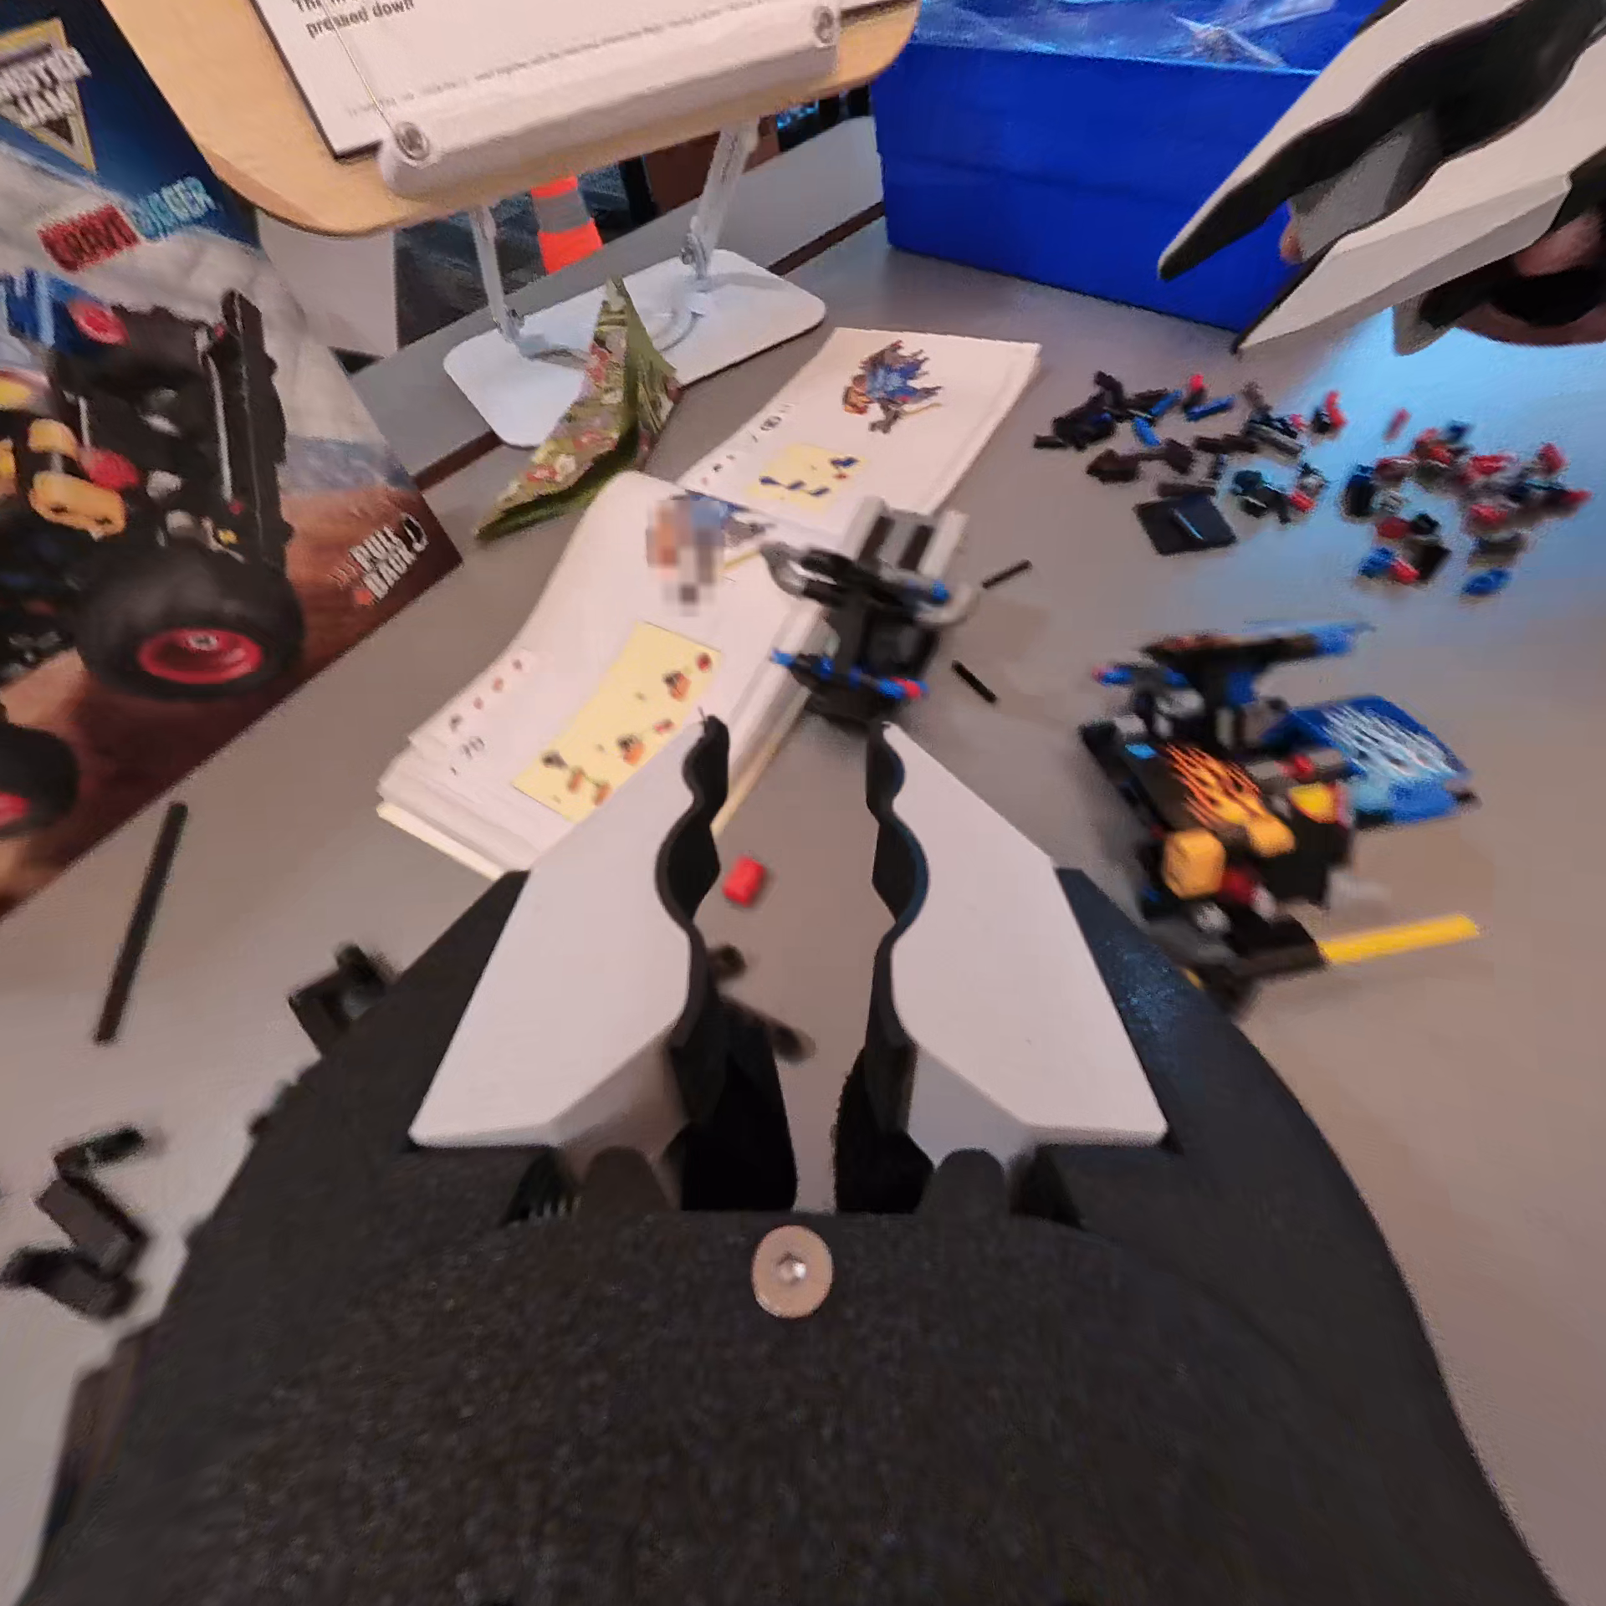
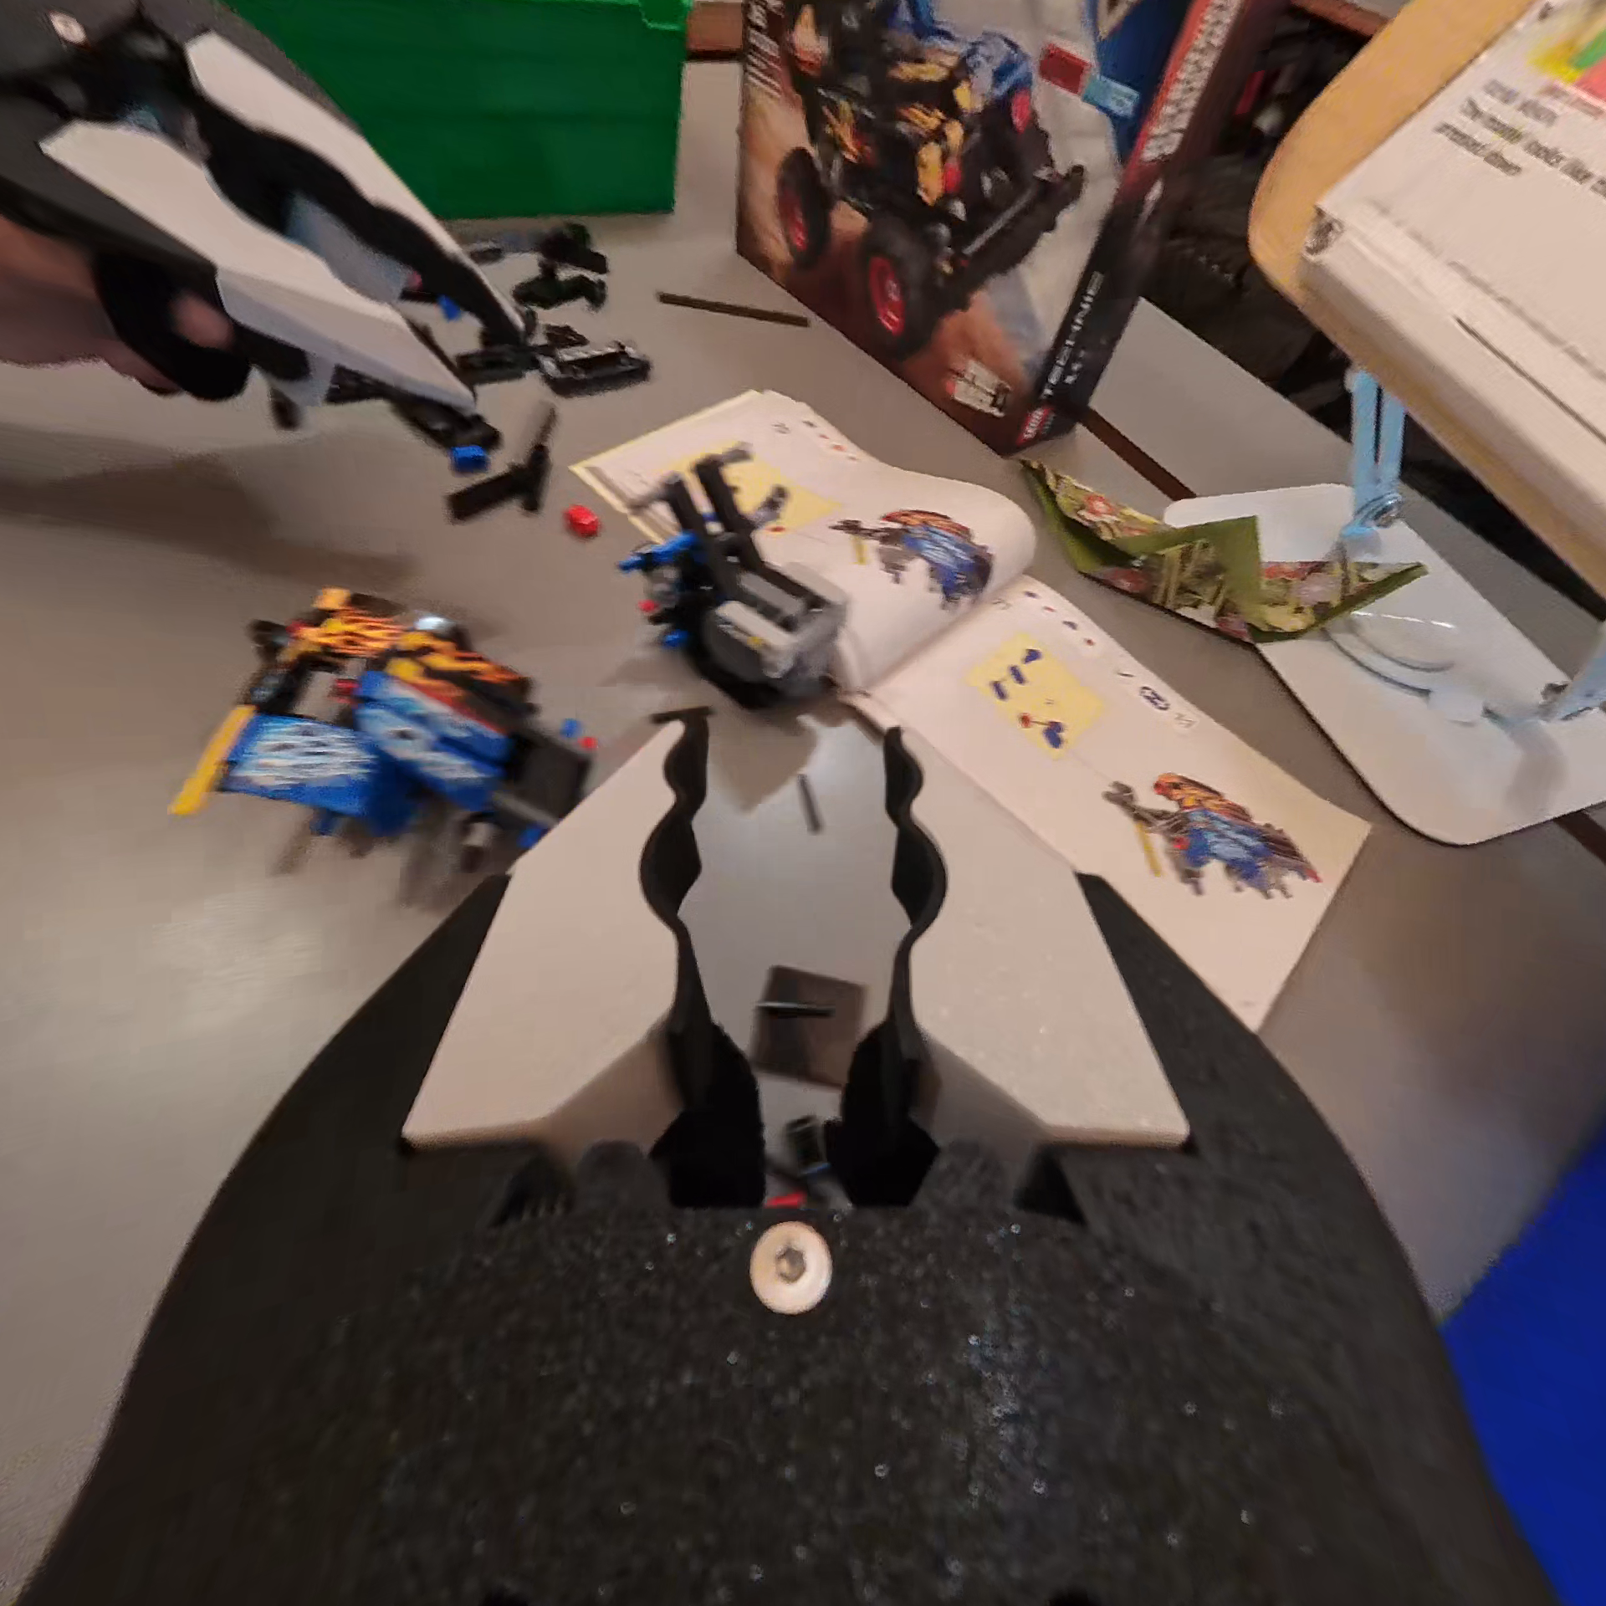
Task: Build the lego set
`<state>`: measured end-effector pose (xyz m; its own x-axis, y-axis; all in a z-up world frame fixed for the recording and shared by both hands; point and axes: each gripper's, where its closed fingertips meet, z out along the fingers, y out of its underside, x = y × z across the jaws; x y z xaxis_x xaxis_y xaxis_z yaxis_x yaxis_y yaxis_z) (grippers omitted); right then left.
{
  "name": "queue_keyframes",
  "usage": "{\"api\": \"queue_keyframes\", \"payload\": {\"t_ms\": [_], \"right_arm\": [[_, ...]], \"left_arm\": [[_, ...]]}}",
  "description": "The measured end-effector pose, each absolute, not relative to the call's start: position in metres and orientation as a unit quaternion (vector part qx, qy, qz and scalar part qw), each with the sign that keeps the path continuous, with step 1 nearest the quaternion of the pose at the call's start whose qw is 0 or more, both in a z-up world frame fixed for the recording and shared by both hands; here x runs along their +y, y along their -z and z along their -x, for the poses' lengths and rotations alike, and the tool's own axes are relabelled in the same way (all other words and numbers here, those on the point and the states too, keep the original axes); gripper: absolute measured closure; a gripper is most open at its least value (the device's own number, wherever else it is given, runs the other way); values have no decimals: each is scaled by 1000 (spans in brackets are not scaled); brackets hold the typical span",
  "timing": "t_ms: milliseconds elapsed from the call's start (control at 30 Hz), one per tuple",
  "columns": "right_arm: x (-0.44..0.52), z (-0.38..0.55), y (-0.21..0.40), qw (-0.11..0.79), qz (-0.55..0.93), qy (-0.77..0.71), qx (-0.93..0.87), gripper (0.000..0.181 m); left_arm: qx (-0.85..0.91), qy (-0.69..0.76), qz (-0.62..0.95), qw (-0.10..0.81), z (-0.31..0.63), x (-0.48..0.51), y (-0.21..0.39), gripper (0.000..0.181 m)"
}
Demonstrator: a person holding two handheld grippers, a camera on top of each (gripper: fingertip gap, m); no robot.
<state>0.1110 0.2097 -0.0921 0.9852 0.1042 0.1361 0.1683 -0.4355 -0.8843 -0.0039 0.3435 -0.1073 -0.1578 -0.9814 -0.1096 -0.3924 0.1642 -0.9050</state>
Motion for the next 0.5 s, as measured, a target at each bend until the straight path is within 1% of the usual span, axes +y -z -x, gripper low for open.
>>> {"api": "queue_keyframes", "payload": {"t_ms": [167, 233, 300, 333, 400, 500], "right_arm": [[230, -156, 120, 514, 857, -12, -44, 139], [227, -161, 132, 526, 849, -28, -32, 139], [220, -164, 139, 536, 844, -28, -20, 140], [218, -169, 142, 535, 844, -17, -14, 142], [214, -185, 143, 522, 852, 27, -2, 144], [210, -194, 136, 520, 853, 36, 22, 145]], "left_arm": [[657, 394, 513, 388, -43, 369, 99, 152], [643, 409, 513, 395, -45, 376, 102, 152], [650, 407, 517, 381, -37, 375, 113, 152], [661, 396, 509, 384, -32, 376, 117, 152], [663, 369, 496, 422, -26, 385, 122, 158], [666, 399, 493, 393, -27, 373, 119, 158]]}}
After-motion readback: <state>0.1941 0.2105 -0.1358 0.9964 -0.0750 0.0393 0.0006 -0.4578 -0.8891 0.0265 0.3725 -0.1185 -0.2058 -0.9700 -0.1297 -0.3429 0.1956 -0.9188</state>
